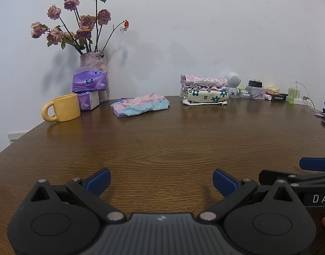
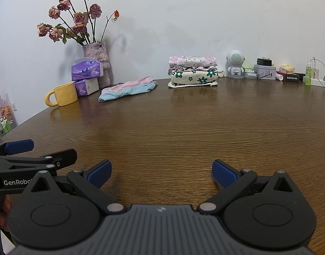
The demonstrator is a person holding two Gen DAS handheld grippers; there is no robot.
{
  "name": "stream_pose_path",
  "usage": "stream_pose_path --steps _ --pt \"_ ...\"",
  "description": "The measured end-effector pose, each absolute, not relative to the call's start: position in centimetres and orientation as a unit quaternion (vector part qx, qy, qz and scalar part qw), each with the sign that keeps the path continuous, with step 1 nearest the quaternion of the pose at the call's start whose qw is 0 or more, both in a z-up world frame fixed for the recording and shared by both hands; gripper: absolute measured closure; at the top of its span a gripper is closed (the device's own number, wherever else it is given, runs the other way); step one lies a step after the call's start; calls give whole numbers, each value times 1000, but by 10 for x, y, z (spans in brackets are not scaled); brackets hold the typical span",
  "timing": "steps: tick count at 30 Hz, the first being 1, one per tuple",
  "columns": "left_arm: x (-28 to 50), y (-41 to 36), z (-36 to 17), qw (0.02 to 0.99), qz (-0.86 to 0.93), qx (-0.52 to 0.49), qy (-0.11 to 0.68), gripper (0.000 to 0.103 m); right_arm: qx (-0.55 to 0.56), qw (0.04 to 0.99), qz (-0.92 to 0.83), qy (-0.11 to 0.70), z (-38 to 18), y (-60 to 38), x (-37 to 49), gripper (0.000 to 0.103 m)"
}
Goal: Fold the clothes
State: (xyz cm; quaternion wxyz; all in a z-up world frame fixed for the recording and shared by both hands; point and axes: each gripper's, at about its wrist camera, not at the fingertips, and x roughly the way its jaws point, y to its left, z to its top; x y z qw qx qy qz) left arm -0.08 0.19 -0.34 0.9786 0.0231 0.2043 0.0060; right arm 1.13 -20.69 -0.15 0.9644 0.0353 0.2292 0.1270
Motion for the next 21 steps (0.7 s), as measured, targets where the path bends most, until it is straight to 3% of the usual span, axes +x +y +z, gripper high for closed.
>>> stream_pose_path --steps 21 --pt "0 2 -3 978 6 22 206 0 36 964 127 231 -4 -206 12 0"
